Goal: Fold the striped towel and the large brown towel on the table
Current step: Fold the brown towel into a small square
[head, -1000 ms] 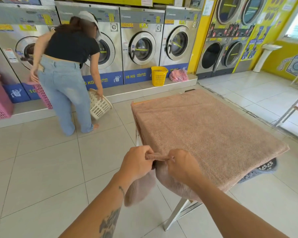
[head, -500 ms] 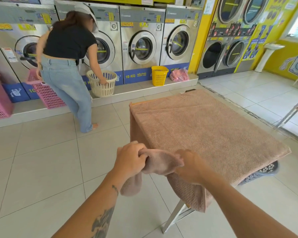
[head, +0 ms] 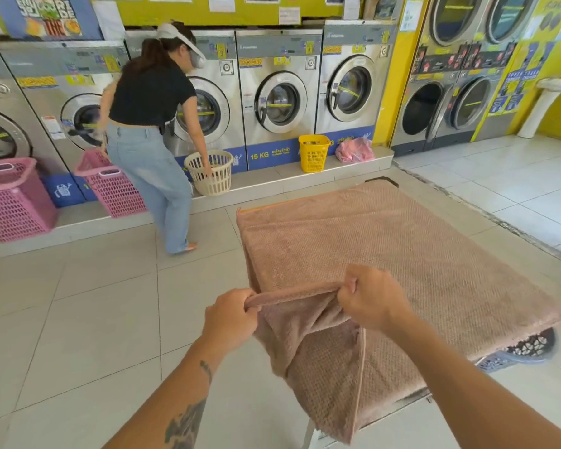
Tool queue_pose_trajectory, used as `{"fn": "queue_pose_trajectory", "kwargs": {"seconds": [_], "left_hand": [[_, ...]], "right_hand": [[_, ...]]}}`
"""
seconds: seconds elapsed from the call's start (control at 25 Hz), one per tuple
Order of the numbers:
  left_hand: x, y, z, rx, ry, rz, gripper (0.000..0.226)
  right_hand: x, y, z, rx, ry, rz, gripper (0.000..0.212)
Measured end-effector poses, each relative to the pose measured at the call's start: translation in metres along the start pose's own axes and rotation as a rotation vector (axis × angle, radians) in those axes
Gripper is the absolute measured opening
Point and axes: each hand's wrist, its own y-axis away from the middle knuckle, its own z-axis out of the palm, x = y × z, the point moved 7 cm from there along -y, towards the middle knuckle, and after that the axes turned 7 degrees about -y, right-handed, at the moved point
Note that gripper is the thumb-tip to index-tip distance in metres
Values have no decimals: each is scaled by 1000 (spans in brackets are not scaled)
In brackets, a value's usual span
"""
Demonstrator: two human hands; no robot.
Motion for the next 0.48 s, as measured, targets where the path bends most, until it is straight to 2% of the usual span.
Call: {"fn": "queue_pose_trajectory", "kwargs": {"seconds": [0.08,0.16,0.24,0.28,0.36,0.48], "left_hand": [[12,-4,-7,89,178,-15,24],[40,-13,-20,156,268,57,29],[77,-22,-27,130,273,197,31],[92,-25,-29,109,263,257,31],[107,-31,-32,89,272,308,29],[94,-39,-24,60,287,237,15]], "right_hand": [[20,-1,7,-194,101,58,8],[23,1,22,-304,63,42,23],[2,0,27,-265,-53,-53,41],[-11,-3,27,-230,-102,-117,38],[-29,-10,24,-157,-203,-159,13],[-27,-25,12,-25,-343,-98,16]]}}
